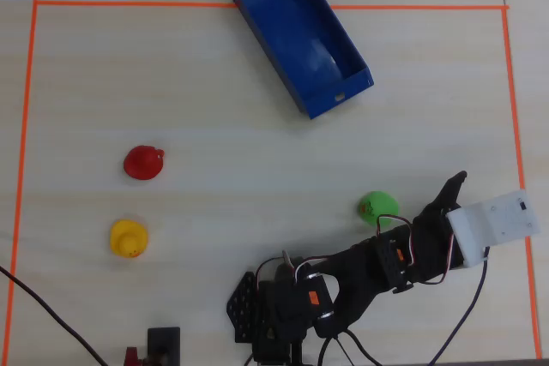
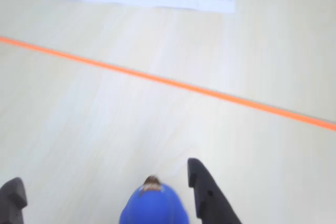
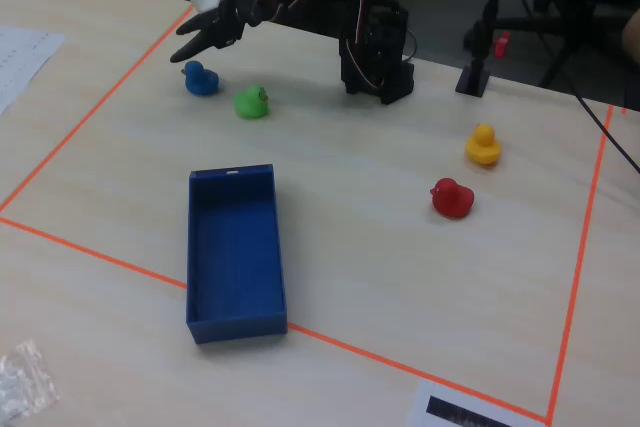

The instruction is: Grasp blue duck and put it into box.

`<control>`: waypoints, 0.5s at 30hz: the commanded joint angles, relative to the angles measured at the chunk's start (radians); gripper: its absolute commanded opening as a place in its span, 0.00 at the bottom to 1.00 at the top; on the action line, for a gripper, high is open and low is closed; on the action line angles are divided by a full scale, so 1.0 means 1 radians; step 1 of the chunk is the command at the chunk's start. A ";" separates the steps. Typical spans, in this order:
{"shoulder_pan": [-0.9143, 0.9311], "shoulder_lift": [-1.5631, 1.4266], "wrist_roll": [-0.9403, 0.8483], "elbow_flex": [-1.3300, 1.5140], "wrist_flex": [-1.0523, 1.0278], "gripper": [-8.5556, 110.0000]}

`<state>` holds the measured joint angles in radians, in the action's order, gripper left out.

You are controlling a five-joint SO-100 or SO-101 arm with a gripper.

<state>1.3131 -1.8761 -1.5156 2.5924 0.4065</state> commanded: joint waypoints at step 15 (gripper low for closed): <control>0.015 0.196 -0.011 -0.009 0.216 0.42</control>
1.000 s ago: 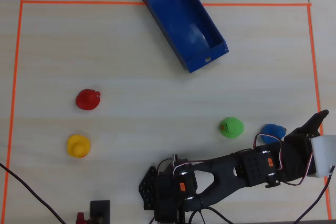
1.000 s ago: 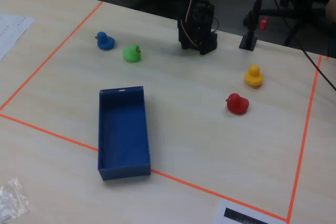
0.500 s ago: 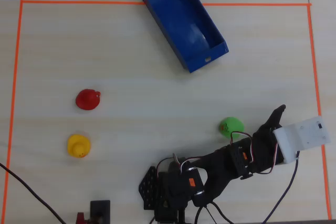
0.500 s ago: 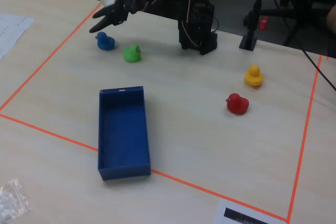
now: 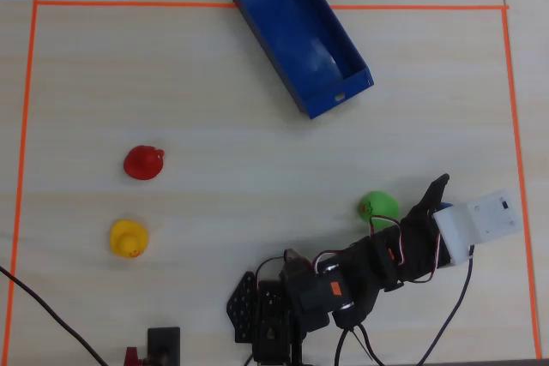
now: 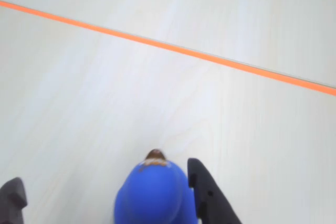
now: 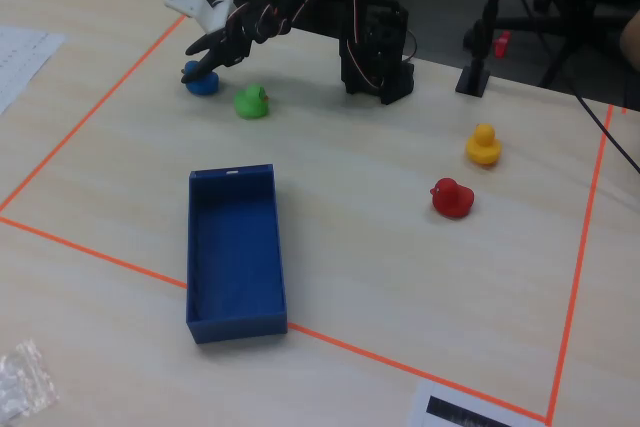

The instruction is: Grasp blue duck and put it into box.

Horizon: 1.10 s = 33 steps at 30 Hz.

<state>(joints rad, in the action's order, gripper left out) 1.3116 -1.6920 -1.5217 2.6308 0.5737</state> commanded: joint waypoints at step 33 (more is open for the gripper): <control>-0.025 0.060 0.032 -0.046 0.005 0.07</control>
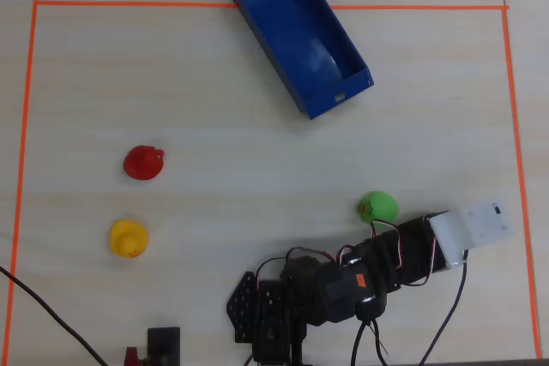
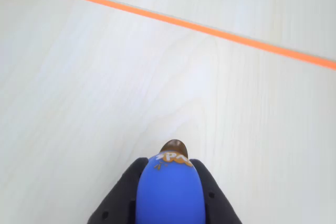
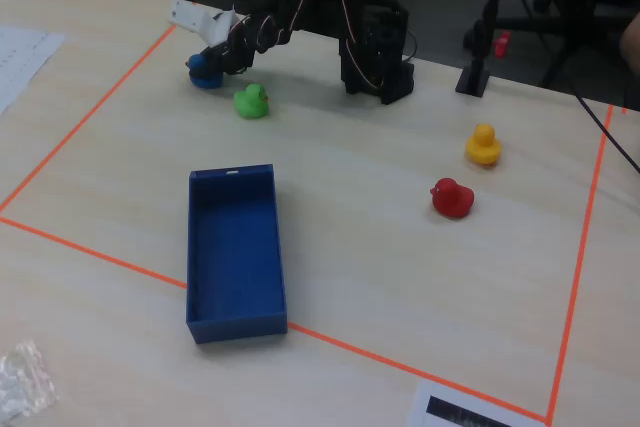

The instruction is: Grasp blue duck and put it into box.

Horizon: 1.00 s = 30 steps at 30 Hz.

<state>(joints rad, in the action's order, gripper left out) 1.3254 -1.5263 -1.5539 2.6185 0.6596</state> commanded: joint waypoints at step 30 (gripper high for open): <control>-0.960 0.029 0.683 -0.977 -0.891 0.07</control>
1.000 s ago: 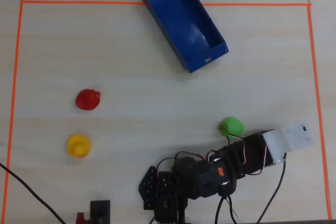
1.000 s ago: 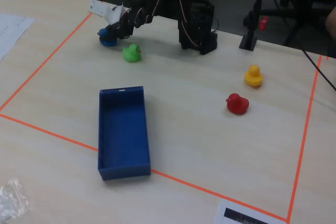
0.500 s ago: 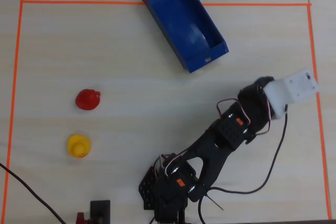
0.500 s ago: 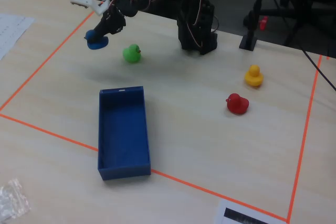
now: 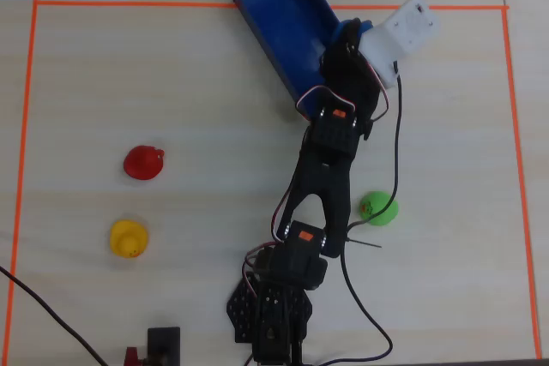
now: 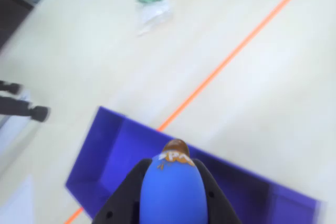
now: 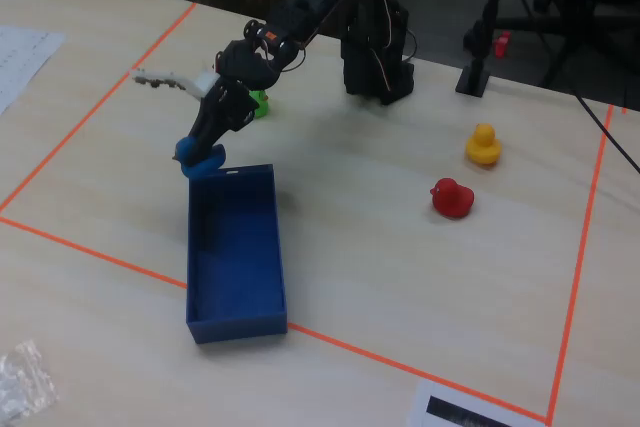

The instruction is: Grasp blue duck and put it into box.

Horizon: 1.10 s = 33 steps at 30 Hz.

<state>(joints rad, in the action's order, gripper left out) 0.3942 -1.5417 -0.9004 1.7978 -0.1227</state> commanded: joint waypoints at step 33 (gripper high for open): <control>-0.380 -1.295 -0.110 0.945 -0.756 0.07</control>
<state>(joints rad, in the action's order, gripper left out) 0.0890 -2.4989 -0.9956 2.5326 -0.7578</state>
